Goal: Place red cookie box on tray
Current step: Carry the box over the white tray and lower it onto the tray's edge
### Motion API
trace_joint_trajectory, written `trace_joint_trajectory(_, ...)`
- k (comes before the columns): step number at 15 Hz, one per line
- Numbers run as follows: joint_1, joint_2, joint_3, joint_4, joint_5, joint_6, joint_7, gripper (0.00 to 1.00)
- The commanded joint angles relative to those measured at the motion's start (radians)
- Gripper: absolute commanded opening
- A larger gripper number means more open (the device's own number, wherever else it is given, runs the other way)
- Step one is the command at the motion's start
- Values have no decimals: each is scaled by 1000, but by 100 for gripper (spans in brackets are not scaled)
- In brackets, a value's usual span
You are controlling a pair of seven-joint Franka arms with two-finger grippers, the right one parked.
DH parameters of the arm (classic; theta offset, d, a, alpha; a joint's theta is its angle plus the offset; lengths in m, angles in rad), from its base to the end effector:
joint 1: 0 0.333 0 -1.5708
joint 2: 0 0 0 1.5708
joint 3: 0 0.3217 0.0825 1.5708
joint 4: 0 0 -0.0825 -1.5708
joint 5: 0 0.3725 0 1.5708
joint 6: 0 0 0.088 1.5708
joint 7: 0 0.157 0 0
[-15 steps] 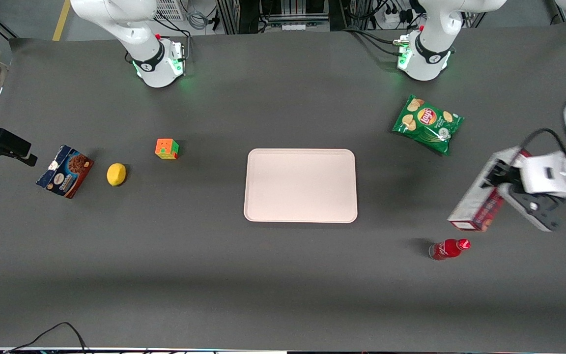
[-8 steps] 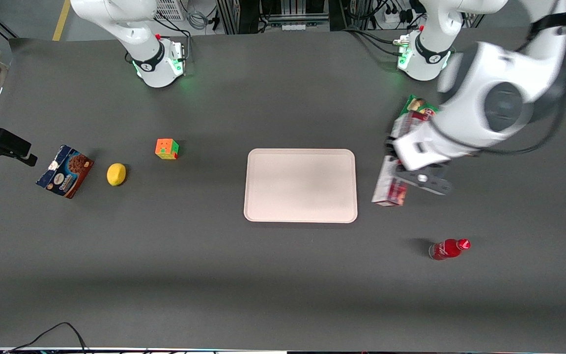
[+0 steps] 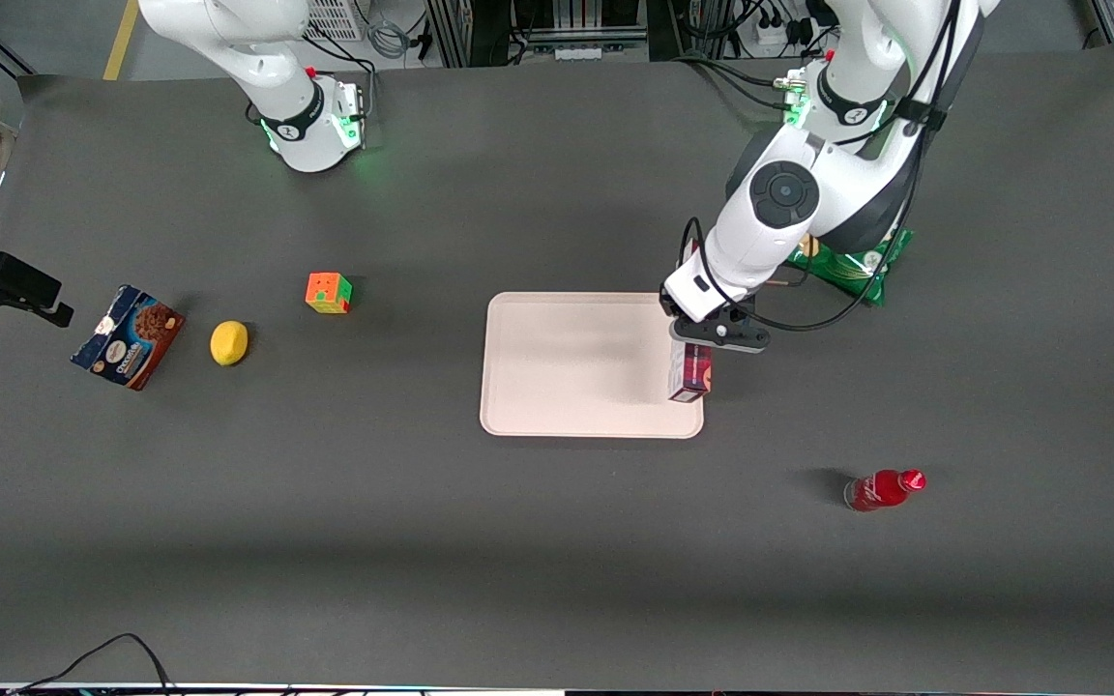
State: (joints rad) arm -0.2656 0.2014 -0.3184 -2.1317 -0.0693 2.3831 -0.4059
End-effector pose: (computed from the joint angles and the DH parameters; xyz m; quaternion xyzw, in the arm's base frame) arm 0.4724 -0.3152 0.2877 0.9962 -0.0605 -0.0007 0.0630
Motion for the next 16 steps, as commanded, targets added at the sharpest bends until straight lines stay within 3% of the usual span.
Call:
trace_joint_trajectory(1,-10,50,1,-28,17,111,-40,18)
trace_joint_trajectory(5,-27,131,7,-19,46,188,-86,18)
trace_joint_trajectory(9,-30,177,27,-5,201,208,-217,18)
trace_joint_trajectory(16,-57,213,55,26,198,211,-264,21)
